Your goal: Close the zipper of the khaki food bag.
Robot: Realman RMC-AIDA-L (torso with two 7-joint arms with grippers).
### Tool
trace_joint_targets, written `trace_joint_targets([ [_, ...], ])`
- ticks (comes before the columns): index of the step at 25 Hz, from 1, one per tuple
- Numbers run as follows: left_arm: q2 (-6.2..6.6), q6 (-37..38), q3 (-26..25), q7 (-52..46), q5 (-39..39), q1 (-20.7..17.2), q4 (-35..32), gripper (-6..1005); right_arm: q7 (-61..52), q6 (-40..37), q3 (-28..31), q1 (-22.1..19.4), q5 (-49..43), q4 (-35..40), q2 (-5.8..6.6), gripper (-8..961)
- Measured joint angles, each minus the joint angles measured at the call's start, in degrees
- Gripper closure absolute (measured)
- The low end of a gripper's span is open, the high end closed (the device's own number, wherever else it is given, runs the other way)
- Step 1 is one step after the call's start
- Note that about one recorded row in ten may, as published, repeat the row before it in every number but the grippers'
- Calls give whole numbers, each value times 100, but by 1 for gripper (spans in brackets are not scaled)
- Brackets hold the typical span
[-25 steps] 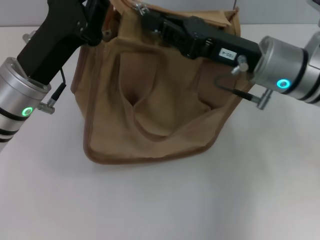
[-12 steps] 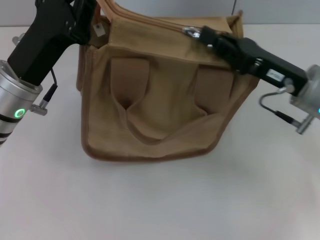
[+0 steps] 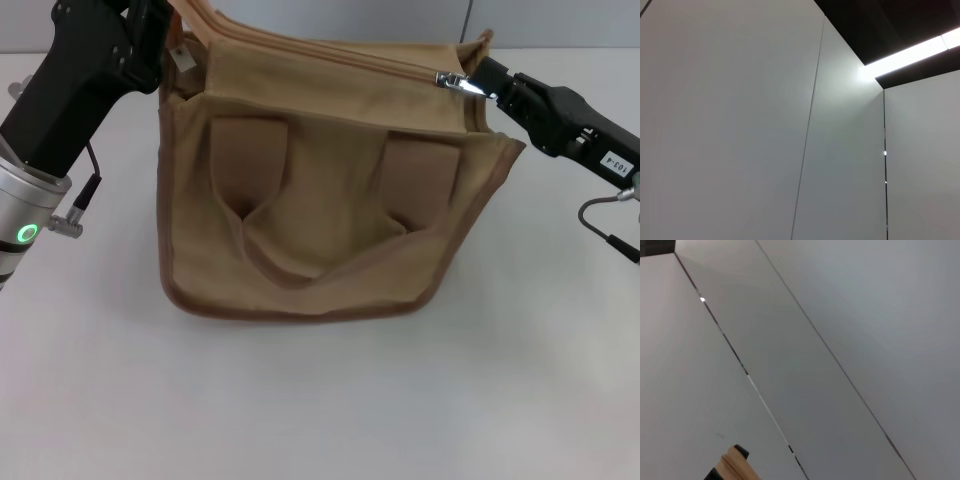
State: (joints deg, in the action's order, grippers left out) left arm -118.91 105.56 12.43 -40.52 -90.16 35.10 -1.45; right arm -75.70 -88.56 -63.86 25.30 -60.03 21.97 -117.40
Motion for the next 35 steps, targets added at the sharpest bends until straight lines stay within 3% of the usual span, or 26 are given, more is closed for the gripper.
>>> trace_joint_targets([
  [5, 0, -31, -6, 0, 1, -40, 2, 939, 565, -228, 48, -90, 4, 2, -33, 945],
  [10, 0, -94, -47, 8, 2, -192, -32, 939, 641, -298, 302, -242, 33, -4, -93, 770],
  [16, 35, -299, -95, -142, 8, -542, -171, 917, 703, -566, 518, -394, 35, -39, -133, 641],
  [21, 37, -594, -278, -538, 8, -995, -543, 626, 979, -704, 876, -460, 35, -240, -162, 534],
  [25, 45, -956, -797, -563, 5, -1545, -672, 446, 1056, -727, 877, -474, 18, -258, -163, 356],
  [30, 110, -553, -888, -843, -8, -2210, -983, 241, 1530, -935, 859, -480, 12, -302, -186, 229],
  [33, 122, 22, -829, -862, -70, -2566, -1193, 235, 2006, -1345, 835, -458, 6, -440, -196, 229],
  [35, 162, 579, -485, -841, -304, -2771, -1488, 231, 2138, -1591, 762, -413, -137, -412, -177, 229],
])
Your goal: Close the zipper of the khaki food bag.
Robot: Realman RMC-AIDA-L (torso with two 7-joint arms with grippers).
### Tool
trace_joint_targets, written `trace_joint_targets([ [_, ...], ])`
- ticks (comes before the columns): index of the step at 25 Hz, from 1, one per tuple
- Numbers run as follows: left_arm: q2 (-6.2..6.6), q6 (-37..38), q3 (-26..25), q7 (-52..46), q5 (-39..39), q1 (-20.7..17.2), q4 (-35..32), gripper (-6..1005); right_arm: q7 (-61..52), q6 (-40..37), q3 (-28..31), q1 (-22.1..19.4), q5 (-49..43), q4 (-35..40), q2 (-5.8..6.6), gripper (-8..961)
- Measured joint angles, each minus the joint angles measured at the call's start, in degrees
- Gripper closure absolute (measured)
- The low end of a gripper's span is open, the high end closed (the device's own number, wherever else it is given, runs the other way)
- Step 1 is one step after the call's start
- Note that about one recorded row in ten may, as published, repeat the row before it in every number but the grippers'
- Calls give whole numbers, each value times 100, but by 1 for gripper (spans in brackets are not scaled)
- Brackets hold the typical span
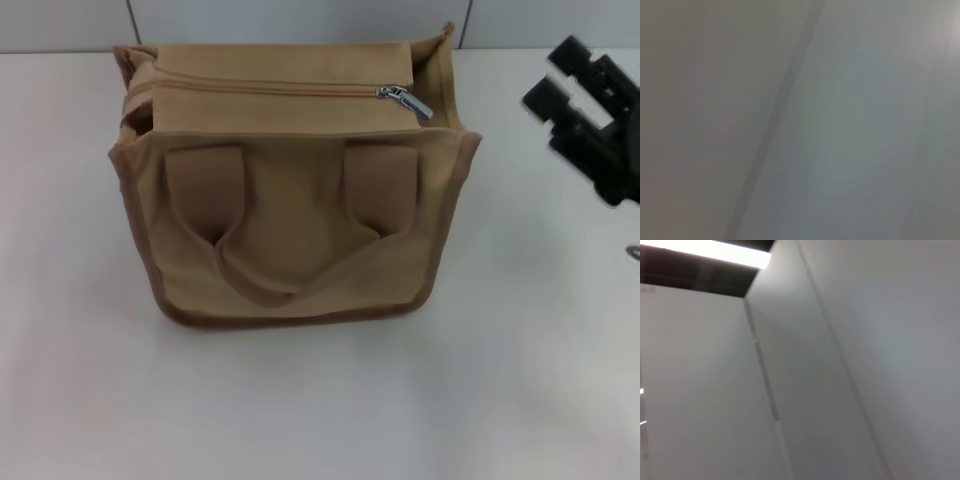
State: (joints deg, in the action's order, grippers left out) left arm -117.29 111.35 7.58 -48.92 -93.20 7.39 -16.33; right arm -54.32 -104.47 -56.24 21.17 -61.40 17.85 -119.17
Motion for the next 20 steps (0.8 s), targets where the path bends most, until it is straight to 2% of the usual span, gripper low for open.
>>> trace_joint_targets([
  [2, 30, 341, 660, 69, -172, -114, -376, 228, 143, -160, -80, 57, -367, 167, 14, 229],
  [5, 42, 316, 1753, 71, -277, -94, -807, 222, 303, -236, -109, 206, -1211, 472, 19, 229],
  [7, 43, 188, 2094, 67, -458, 46, -856, 220, 350, -203, -111, 364, -1804, 566, 18, 229],
  [13, -27, -358, 2155, 93, -1499, 562, -925, 220, 591, -62, -116, 900, -3368, 309, -23, 229],
  [17, -13, -502, 2167, 79, -2127, 857, -956, 220, 687, 392, -137, 1036, -3545, -45, -42, 229],
  [20, -42, -490, 2180, 112, -2358, 938, -1009, 219, 960, 660, -155, 1027, -3522, -312, -61, 230],
])
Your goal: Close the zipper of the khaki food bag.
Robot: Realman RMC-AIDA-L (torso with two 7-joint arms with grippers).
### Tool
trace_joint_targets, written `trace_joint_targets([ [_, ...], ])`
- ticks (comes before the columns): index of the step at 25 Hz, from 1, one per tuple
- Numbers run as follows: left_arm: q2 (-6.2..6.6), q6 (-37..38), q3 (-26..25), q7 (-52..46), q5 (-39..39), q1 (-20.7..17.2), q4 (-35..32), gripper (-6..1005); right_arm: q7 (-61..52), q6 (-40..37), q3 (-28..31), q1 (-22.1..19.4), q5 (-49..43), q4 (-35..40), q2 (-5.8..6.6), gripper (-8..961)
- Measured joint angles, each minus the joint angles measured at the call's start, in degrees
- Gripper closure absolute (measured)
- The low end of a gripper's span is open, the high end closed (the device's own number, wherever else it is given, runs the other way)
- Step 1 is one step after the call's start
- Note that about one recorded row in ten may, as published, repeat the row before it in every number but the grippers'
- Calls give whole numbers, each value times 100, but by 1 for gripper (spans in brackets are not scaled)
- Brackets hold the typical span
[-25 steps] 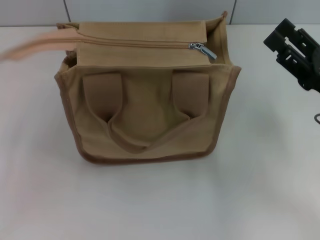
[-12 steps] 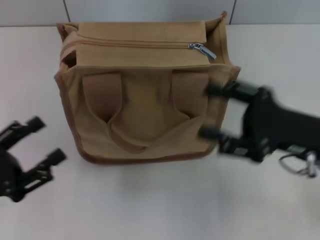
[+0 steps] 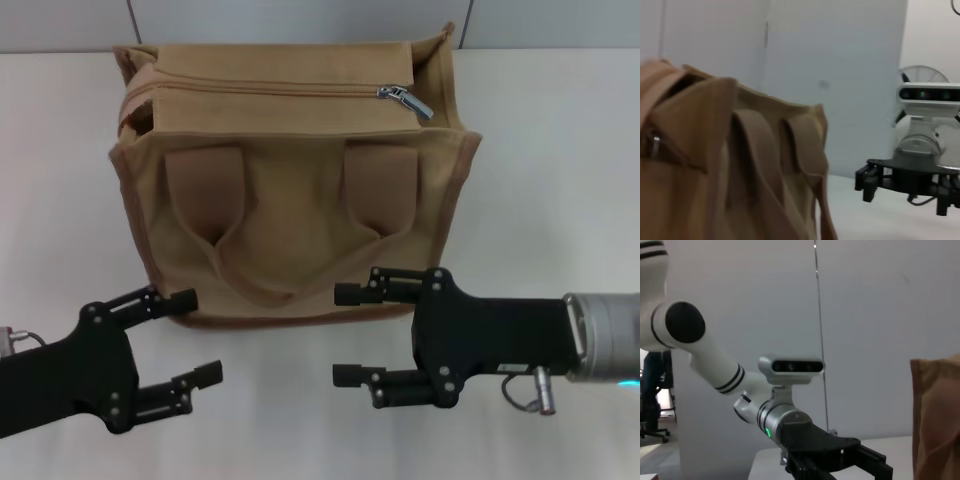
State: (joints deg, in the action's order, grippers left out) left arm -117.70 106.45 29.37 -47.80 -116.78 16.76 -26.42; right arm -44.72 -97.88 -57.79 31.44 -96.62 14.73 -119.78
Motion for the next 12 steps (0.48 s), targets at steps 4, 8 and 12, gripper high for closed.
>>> trace_joint_targets([
  [4, -17, 26, 48, 28, -164, 69, -17, 219, 195, 42, 41, 15, 8, -252, -2, 230],
  [8, -40, 239, 56, 180, -171, 52, -17, 219, 200, 47, 40, 16, 11, -299, -11, 230],
  [12, -70, 415, 57, 573, -186, -48, 23, 219, 201, 49, 40, 22, 14, -326, -11, 230],
])
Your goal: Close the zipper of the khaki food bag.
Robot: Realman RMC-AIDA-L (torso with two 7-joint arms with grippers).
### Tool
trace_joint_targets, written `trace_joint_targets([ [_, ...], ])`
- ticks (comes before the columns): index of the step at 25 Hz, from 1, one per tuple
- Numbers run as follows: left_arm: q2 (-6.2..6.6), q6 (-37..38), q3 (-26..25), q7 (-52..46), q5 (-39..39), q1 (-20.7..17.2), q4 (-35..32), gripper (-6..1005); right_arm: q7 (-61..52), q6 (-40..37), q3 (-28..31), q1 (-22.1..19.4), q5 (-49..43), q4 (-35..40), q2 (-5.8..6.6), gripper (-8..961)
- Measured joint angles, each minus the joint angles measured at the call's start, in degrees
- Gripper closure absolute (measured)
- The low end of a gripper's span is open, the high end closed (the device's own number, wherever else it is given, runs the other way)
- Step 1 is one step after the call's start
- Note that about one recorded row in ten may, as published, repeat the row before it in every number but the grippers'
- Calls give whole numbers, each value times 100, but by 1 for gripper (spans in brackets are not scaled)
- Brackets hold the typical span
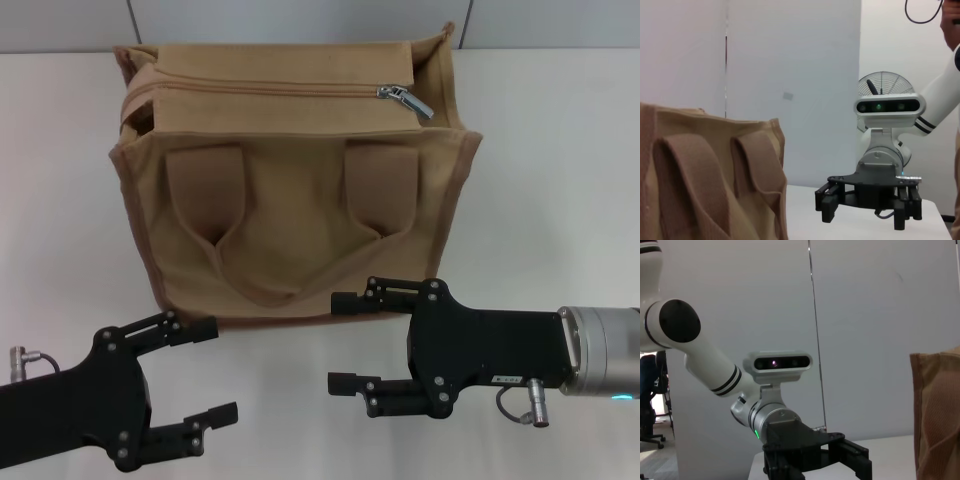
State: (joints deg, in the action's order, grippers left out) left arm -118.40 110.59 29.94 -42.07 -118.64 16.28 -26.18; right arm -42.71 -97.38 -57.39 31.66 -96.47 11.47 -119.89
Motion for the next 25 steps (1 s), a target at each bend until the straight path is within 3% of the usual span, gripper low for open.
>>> trace_joint_targets([
  [25, -17, -242, -30, 68, -1, -96, 286, 220, 139, 89, -1, 225, 139, -450, 1, 229],
])
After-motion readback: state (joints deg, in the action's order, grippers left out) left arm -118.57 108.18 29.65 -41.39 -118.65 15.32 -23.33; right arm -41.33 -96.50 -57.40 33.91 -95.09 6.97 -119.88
